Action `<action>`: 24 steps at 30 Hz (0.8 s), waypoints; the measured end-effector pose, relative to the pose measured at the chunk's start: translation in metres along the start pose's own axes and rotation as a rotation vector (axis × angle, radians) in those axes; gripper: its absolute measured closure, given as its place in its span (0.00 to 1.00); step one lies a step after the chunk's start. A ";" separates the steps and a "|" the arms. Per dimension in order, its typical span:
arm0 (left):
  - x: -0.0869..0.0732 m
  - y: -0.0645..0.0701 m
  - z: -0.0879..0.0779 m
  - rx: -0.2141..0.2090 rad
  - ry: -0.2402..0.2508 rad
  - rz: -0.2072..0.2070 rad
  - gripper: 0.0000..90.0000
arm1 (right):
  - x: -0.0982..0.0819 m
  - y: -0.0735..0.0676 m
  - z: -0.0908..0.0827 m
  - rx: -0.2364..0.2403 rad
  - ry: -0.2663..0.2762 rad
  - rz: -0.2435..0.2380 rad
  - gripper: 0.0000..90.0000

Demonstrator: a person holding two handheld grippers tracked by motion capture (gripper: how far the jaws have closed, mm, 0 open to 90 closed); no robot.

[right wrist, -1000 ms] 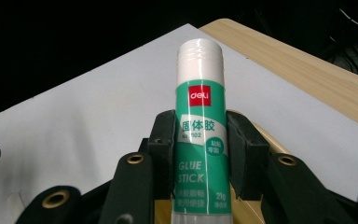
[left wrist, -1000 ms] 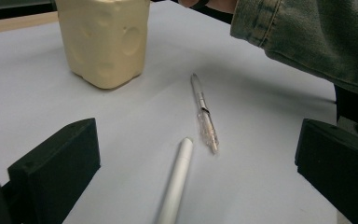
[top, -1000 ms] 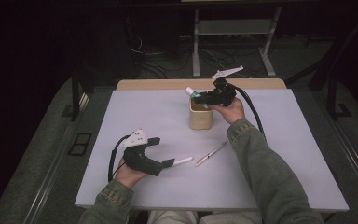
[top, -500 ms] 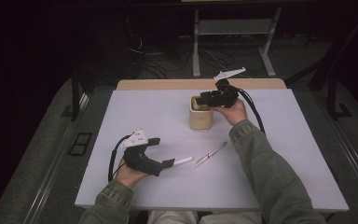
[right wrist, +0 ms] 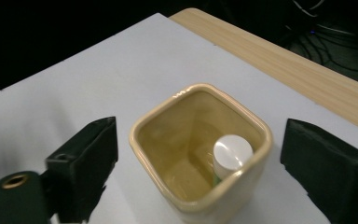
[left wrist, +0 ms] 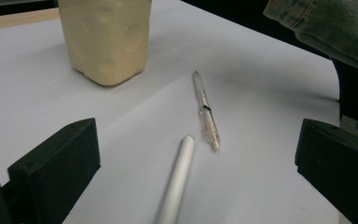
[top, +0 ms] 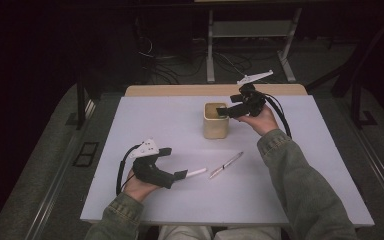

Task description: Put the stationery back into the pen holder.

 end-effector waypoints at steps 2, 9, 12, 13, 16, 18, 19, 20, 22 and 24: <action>0.000 0.000 0.000 0.000 -0.004 0.000 0.00 | -0.001 -0.002 -0.005 -0.007 -0.004 0.007 0.00; 0.000 0.001 0.001 -0.001 -0.009 -0.002 0.00 | -0.010 -0.010 -0.021 -0.003 0.000 0.014 0.00; 0.000 0.001 0.001 0.000 -0.013 -0.001 0.00 | -0.014 -0.014 -0.027 0.000 0.004 0.012 0.00; 0.000 0.001 0.001 0.000 -0.013 0.000 0.00 | -0.015 -0.016 -0.029 0.000 0.006 0.013 0.00; 0.000 0.001 0.001 0.001 -0.016 0.000 0.00 | -0.019 -0.019 -0.034 0.003 0.012 0.012 0.00; 0.000 0.001 0.001 0.000 -0.017 -0.001 0.00 | -0.022 -0.021 -0.038 0.001 0.014 0.017 0.00; 0.000 0.001 0.001 0.000 -0.018 0.000 0.00 | -0.024 -0.022 -0.040 0.004 0.021 0.019 0.00; 0.000 0.001 0.001 0.001 -0.020 0.001 0.00 | -0.025 -0.023 -0.042 0.005 0.023 0.020 0.00; 0.000 0.001 0.001 0.001 -0.023 0.003 0.00 | -0.029 -0.025 -0.045 0.006 0.020 0.022 0.00; 0.000 0.001 0.001 0.001 -0.025 0.000 0.00 | -0.033 -0.028 -0.047 0.007 0.019 0.026 0.00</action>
Point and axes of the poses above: each handheld gripper's, and its own axes: z roughly forward along the jaws, x roughly out of its top, y roughly to its right, the point moved 4 cm from there along z, roughly forward along the jaws, and after that the axes turned 8 degrees about -z, right-handed, at the moved point
